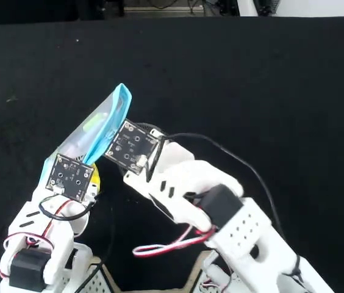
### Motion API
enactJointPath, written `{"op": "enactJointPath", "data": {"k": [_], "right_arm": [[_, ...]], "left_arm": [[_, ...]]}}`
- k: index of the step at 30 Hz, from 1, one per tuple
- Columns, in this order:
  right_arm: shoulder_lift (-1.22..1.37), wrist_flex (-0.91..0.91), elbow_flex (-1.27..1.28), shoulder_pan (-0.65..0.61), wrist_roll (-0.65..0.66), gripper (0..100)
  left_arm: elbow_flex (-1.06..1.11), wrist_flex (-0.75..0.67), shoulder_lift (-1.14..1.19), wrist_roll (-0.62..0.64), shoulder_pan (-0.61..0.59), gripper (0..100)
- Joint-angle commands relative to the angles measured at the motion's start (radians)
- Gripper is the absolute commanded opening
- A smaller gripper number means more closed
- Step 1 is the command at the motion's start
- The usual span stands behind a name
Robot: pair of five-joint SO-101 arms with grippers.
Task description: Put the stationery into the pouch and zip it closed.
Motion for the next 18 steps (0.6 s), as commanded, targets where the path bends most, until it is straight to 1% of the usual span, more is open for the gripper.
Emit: {"op": "enactJointPath", "data": {"k": [1,6,13,18], "right_arm": [[-0.073,-0.005,-0.054,-0.011,0.011,12.3],[-0.077,-0.006,-0.054,-0.011,0.002,6.4],[-0.077,-0.006,-0.045,-0.008,0.000,8.8],[-0.076,-0.025,-0.013,-0.006,0.002,8.8]], "left_arm": [[0.030,0.006,0.008,0.000,0.002,3],[0.028,0.006,0.008,0.000,0.002,3],[0.027,0.006,0.008,0.000,0.002,3],[0.027,0.006,0.008,0.000,0.002,3]]}}
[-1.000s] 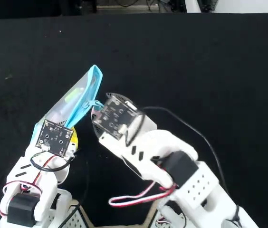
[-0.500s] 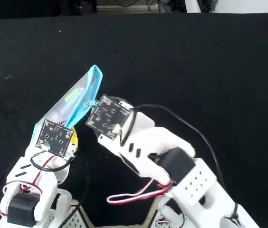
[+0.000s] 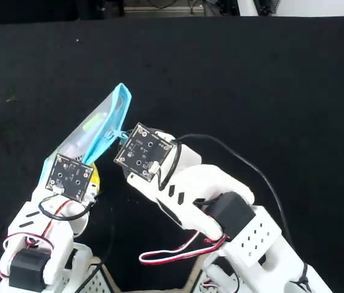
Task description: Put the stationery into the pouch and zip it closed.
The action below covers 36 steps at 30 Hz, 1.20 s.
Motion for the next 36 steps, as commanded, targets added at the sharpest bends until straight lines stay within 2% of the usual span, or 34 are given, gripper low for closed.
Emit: {"op": "enactJointPath", "data": {"k": [1,31,36], "right_arm": [[-0.019,-0.034,-0.004,-0.006,0.002,8.8],[-0.019,-0.127,0.071,-0.002,0.008,8.8],[-0.019,-0.130,0.071,0.060,0.008,8.7]], "left_arm": [[0.027,0.006,0.008,0.000,0.002,3],[0.022,0.012,0.008,0.000,0.002,3],[0.022,0.012,0.008,0.000,0.002,3]]}}
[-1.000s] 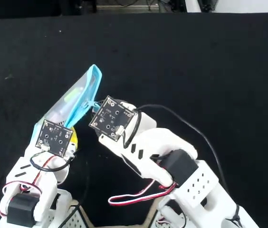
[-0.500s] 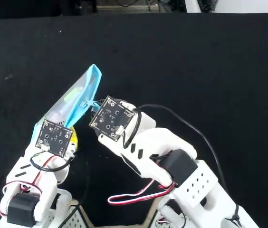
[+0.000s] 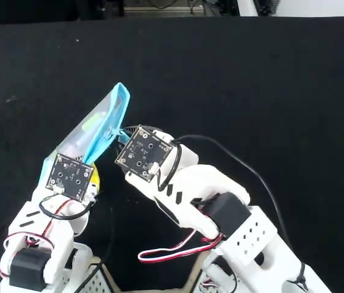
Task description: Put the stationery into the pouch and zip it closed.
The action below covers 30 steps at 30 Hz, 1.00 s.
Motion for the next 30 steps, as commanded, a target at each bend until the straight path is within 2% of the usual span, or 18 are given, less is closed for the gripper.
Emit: {"op": "enactJointPath", "data": {"k": [1,23,30], "right_arm": [[-0.012,-0.020,0.001,0.051,0.008,8.7],[-0.018,-0.023,0.047,0.000,0.005,8.8],[-0.013,-0.092,0.051,-0.003,-0.028,8.6]], "left_arm": [[0.019,0.012,0.008,0.000,0.002,3],[0.019,0.012,0.008,0.000,0.002,3],[0.019,0.012,0.008,0.000,0.002,3]]}}
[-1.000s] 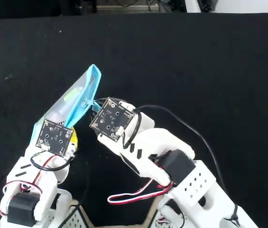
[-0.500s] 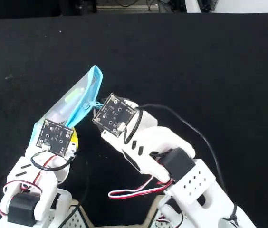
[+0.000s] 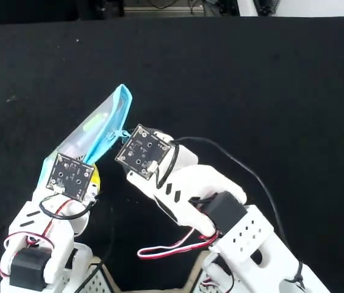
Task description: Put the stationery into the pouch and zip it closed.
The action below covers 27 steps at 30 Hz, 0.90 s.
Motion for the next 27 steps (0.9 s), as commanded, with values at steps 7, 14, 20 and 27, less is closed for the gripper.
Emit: {"op": "enactJointPath", "data": {"k": [7,14,20,27], "right_arm": [[-0.013,-0.037,-0.022,-0.011,-0.055,8.5],[-0.019,-0.038,-0.028,0.006,-0.060,1.1],[-0.013,-0.068,-0.042,0.068,-0.063,1.1],[-0.012,-0.091,-0.074,0.127,-0.114,1.1]], "left_arm": [[0.019,0.012,0.008,0.000,0.002,3],[0.019,0.012,0.008,0.000,0.002,3],[0.021,0.012,0.008,0.000,0.002,3],[0.021,0.014,0.008,0.000,0.001,3]]}}
